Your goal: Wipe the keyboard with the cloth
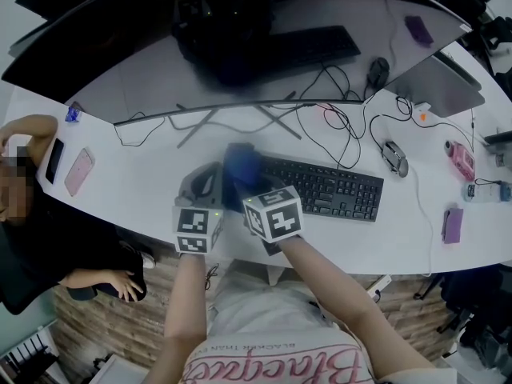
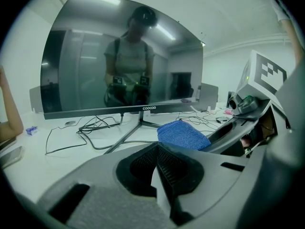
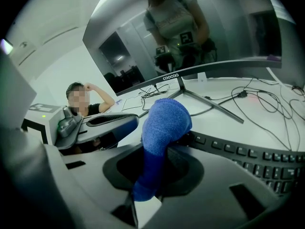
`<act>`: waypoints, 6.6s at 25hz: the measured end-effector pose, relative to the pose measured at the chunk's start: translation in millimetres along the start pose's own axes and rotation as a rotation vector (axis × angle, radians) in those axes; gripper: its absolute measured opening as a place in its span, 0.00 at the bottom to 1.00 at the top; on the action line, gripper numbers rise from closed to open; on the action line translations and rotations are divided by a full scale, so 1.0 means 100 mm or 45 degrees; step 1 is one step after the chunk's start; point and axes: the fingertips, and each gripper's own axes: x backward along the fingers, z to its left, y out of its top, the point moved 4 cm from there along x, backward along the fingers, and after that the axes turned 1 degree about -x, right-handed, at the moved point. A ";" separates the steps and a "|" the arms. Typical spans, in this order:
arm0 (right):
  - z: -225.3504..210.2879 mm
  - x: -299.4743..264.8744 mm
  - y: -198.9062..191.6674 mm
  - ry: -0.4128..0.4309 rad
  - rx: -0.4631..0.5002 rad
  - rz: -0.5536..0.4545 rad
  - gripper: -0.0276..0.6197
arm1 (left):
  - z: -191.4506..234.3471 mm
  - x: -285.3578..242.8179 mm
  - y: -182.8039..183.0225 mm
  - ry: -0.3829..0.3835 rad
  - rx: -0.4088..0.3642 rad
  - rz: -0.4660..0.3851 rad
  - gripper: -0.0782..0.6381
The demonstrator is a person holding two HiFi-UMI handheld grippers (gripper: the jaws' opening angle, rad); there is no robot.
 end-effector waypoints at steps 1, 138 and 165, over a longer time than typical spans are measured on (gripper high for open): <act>-0.03 0.03 -0.01 -0.004 0.002 0.003 0.18 | -0.04 -0.01 0.01 -0.003 0.002 0.001 0.12; -1.61 3.89 -0.88 -0.737 0.132 -0.538 0.18 | -2.97 0.64 1.35 -0.212 -0.239 -0.462 0.12; 0.80 3.49 -0.60 -0.557 0.512 -1.004 0.18 | -2.31 2.25 1.35 -0.327 -0.343 -0.806 0.12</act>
